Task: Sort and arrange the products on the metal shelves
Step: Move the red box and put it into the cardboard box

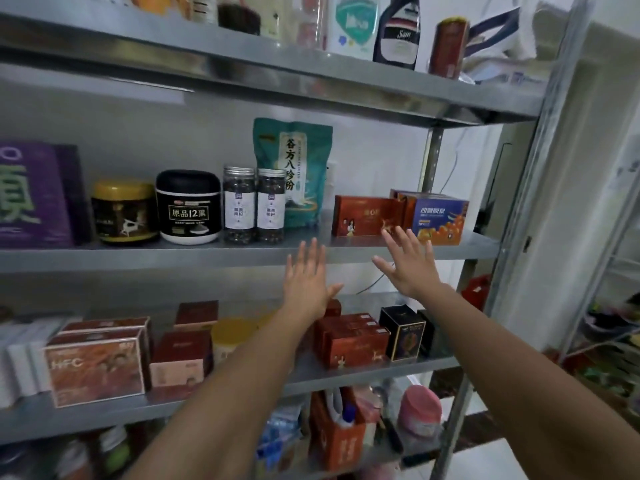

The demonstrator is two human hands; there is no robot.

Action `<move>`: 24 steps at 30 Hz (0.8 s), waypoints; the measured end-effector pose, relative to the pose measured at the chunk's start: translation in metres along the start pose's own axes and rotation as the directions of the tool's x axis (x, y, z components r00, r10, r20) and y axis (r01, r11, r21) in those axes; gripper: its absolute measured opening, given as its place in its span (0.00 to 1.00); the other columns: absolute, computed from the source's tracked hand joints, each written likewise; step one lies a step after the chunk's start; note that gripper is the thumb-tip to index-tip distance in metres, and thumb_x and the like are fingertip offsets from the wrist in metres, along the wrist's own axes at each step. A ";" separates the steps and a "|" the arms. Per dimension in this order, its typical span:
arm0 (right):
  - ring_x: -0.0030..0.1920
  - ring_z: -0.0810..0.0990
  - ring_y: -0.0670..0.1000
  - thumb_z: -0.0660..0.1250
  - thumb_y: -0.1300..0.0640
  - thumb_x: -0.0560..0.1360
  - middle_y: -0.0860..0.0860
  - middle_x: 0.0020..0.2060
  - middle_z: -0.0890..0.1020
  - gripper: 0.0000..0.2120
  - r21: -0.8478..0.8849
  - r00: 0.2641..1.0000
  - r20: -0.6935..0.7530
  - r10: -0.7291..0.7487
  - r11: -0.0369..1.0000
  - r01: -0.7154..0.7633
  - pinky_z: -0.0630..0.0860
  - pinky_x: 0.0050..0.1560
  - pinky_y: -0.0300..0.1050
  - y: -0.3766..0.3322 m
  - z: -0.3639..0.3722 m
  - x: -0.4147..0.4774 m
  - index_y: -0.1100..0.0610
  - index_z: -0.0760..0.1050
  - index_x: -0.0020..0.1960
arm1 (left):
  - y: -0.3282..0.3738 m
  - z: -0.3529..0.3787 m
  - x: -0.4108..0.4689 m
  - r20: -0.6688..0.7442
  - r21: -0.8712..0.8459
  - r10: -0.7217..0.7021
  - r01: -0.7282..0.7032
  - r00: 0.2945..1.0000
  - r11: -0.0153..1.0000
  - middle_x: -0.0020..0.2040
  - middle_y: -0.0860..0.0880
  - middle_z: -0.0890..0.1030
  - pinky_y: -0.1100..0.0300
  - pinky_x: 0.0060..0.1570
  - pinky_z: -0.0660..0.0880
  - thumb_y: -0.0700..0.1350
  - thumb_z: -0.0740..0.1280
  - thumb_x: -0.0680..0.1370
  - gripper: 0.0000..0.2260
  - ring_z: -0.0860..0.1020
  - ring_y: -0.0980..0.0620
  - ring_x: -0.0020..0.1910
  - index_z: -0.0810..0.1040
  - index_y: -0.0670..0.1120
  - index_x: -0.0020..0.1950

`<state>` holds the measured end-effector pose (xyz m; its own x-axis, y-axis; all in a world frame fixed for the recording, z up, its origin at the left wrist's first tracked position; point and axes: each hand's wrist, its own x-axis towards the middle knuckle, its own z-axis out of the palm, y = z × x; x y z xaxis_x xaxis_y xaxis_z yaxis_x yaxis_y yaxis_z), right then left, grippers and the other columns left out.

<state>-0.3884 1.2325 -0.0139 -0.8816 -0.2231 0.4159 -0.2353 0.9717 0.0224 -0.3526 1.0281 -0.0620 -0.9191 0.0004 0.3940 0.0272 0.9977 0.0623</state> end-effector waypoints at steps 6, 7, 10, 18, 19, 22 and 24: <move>0.79 0.38 0.52 0.48 0.37 0.81 0.51 0.80 0.41 0.32 0.061 0.993 0.001 -0.117 0.991 0.116 0.36 0.75 0.59 -0.013 0.012 0.044 0.46 0.41 0.80 | 0.001 -0.003 0.026 0.066 0.083 -0.065 0.059 0.996 0.995 0.77 0.47 0.30 0.47 0.73 0.32 0.63 0.46 0.82 0.35 0.30 0.46 0.76 0.32 0.45 0.77; 0.79 0.38 0.52 0.49 0.37 0.81 0.51 0.79 0.41 0.33 0.072 0.992 0.004 -0.127 0.989 0.126 0.35 0.75 0.59 -0.012 0.013 0.052 0.46 0.40 0.80 | 0.000 -0.004 0.031 0.073 0.094 -0.070 0.063 0.995 0.994 0.77 0.46 0.29 0.47 0.74 0.33 0.63 0.45 0.82 0.35 0.30 0.46 0.76 0.31 0.45 0.77; 0.78 0.36 0.52 0.50 0.37 0.81 0.50 0.79 0.38 0.35 0.083 0.987 0.008 -0.158 0.984 0.157 0.34 0.74 0.59 -0.003 0.014 0.078 0.47 0.38 0.79 | 0.001 -0.004 0.046 0.083 0.104 -0.086 0.077 0.993 0.992 0.77 0.47 0.30 0.47 0.74 0.33 0.64 0.43 0.82 0.35 0.31 0.46 0.76 0.31 0.46 0.78; 0.78 0.33 0.52 0.59 0.54 0.81 0.51 0.78 0.34 0.39 0.018 0.985 -0.001 -0.175 0.985 0.174 0.34 0.74 0.58 0.006 0.009 0.143 0.50 0.33 0.79 | -0.005 0.021 0.061 0.012 0.203 -0.139 0.133 0.990 0.970 0.79 0.48 0.36 0.48 0.72 0.30 0.66 0.45 0.80 0.34 0.34 0.46 0.77 0.34 0.50 0.78; 0.78 0.33 0.53 0.59 0.55 0.81 0.51 0.78 0.34 0.39 0.010 0.984 -0.008 -0.176 0.984 0.176 0.33 0.74 0.59 0.007 0.009 0.149 0.50 0.33 0.79 | -0.006 0.022 0.061 0.008 0.213 -0.145 0.140 0.989 0.967 0.79 0.48 0.36 0.49 0.71 0.30 0.66 0.45 0.80 0.35 0.34 0.46 0.77 0.34 0.50 0.78; 0.78 0.36 0.53 0.59 0.57 0.79 0.52 0.79 0.39 0.39 -0.013 0.982 -0.019 -0.186 0.982 0.186 0.33 0.73 0.62 0.009 0.011 0.161 0.51 0.36 0.79 | -0.005 0.023 0.062 0.013 0.228 -0.165 0.158 0.986 0.961 0.80 0.47 0.38 0.49 0.70 0.29 0.66 0.46 0.80 0.35 0.35 0.46 0.78 0.35 0.50 0.78; 0.79 0.44 0.54 0.60 0.57 0.78 0.53 0.79 0.50 0.37 -0.005 0.974 -0.060 -0.219 0.976 0.219 0.36 0.74 0.63 0.006 0.014 0.166 0.52 0.44 0.80 | -0.003 0.023 0.062 -0.001 0.224 -0.169 0.165 0.986 0.960 0.81 0.47 0.43 0.48 0.71 0.30 0.66 0.48 0.80 0.35 0.39 0.45 0.79 0.38 0.49 0.79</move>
<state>-0.5416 1.2005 0.0429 -0.7828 -0.4249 0.4545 -0.4203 0.8998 0.1174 -0.4185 1.0269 -0.0592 -0.9099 -0.1688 0.3791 -0.2141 0.9735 -0.0804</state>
